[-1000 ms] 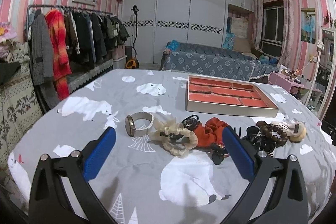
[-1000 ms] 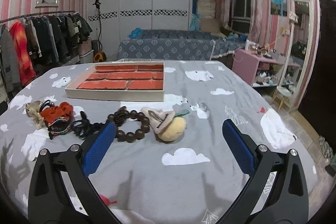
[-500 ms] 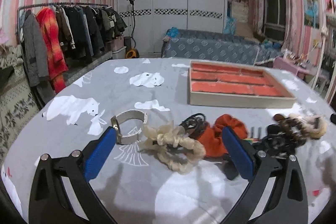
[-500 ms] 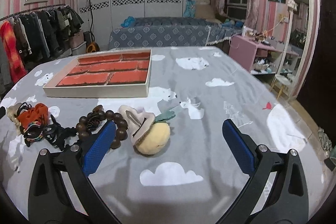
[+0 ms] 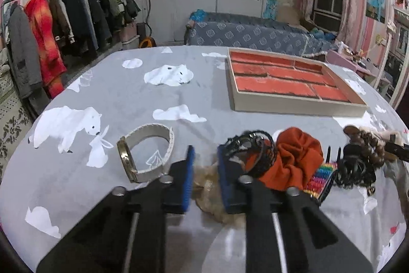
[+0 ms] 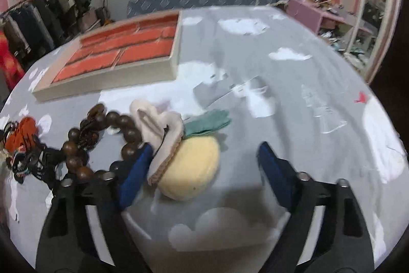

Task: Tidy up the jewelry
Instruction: 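Grasp the yellow plush ball with the right tool while the left tool grasps the cream scrunchie, then carry both items into the red brick tray and open both tools, then lift both open tools out of the tray back toward the jewelry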

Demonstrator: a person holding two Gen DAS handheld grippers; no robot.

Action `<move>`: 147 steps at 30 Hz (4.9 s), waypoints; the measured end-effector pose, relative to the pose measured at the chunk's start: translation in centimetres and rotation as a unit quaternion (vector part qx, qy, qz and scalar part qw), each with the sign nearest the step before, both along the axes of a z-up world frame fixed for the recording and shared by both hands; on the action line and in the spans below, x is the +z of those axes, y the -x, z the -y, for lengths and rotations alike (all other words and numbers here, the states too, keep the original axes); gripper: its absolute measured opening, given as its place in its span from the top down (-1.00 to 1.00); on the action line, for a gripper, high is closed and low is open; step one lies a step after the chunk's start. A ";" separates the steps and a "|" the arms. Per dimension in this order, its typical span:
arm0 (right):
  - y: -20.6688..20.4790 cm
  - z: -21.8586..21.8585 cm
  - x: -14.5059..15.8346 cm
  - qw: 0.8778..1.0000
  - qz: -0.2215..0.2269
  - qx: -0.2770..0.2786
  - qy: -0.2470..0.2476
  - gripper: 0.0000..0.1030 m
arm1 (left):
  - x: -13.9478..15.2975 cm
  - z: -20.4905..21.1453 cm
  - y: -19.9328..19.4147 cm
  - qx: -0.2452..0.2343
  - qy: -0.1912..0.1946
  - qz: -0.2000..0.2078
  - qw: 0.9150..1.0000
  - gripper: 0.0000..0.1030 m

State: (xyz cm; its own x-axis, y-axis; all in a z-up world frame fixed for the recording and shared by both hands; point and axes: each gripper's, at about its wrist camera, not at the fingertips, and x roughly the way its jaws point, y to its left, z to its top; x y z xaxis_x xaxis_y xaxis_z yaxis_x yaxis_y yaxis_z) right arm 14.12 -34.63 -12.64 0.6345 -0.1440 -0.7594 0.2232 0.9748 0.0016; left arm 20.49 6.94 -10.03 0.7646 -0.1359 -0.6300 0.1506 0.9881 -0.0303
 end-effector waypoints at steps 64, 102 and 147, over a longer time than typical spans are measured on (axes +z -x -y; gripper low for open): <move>12.9 -4.3 15.1 0.972 0.224 0.065 0.029 0.31 | 14.9 3.8 9.9 -0.033 -0.007 0.168 0.985 0.92; -12.8 -3.7 6.7 0.988 0.103 0.114 0.023 0.30 | 6.8 12.4 -15.0 -0.074 0.012 0.034 0.997 0.91; 9.5 -4.1 16.5 0.972 0.214 0.091 0.039 -0.36 | 16.6 4.1 6.3 -0.025 -0.025 0.131 0.991 -0.32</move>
State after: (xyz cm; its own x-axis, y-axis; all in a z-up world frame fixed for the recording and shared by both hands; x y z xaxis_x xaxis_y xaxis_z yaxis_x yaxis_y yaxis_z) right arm 4.61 -30.50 3.89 0.9100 -0.0455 -0.4121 0.0414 0.9990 -0.0188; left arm 14.16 2.84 6.61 0.8955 -0.1520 -0.4183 0.1960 0.9785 0.0641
